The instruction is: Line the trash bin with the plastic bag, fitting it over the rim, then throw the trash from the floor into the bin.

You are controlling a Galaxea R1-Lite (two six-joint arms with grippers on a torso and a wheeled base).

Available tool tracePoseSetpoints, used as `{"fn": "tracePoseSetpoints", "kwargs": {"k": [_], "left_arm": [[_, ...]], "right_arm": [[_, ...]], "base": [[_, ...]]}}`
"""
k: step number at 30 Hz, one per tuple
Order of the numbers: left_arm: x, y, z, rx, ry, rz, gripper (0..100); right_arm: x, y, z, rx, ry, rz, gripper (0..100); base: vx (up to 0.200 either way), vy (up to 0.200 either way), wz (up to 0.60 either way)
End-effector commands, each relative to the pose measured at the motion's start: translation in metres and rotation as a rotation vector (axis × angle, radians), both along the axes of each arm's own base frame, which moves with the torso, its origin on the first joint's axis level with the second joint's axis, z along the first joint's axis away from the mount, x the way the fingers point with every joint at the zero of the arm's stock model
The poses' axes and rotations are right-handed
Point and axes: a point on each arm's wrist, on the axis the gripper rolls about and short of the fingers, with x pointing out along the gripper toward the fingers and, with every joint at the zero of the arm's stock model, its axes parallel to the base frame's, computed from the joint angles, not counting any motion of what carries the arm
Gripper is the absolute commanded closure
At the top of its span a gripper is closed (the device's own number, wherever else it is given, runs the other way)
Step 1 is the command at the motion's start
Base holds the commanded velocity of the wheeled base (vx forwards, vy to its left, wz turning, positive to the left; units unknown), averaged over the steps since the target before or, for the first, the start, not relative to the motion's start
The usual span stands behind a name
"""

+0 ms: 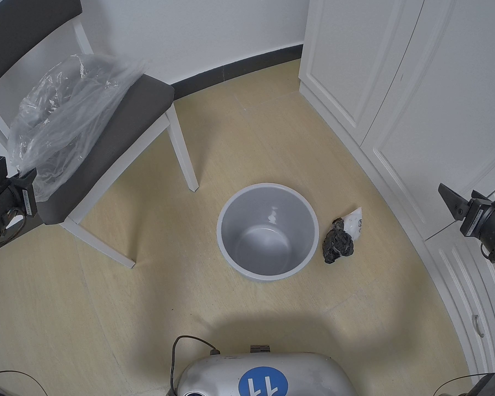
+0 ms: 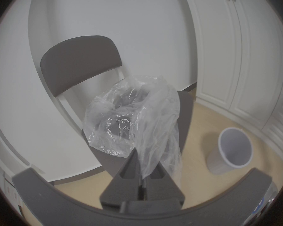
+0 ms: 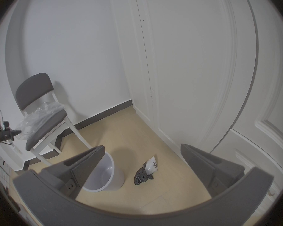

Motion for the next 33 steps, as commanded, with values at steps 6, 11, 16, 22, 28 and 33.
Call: {"fn": "tracePoseSetpoints", "kwargs": {"k": [6, 11, 16, 22, 28, 33], "left_arm": [[-0.045, -0.032, 0.011, -0.167, -0.077, -0.212, 100], [-0.069, -0.047, 0.017, -0.268, -0.117, -0.355, 100], [-0.095, -0.059, 0.007, -0.285, -0.111, -0.467, 100], [-0.120, -0.066, 0.001, -0.292, -0.078, -0.607, 100], [-0.121, -0.071, -0.010, -0.292, -0.036, -0.657, 100], [-0.128, -0.078, -0.014, -0.301, -0.016, -0.745, 100]], "right_arm": [[0.023, 0.039, -0.028, -0.013, 0.035, 0.022, 0], [0.027, 0.049, -0.033, 0.009, 0.040, 0.042, 0], [0.022, 0.063, -0.034, 0.080, 0.051, 0.114, 0], [0.025, 0.071, -0.030, 0.136, 0.042, 0.159, 0], [0.021, 0.085, -0.020, 0.233, 0.027, 0.278, 0], [0.017, 0.093, -0.023, 0.232, 0.048, 0.322, 0]], "base": [[0.000, 0.000, 0.00], [0.000, 0.000, 0.00], [0.000, 0.000, 0.00], [0.000, 0.000, 0.00], [0.000, 0.000, 0.00], [0.000, 0.000, 0.00]]}}
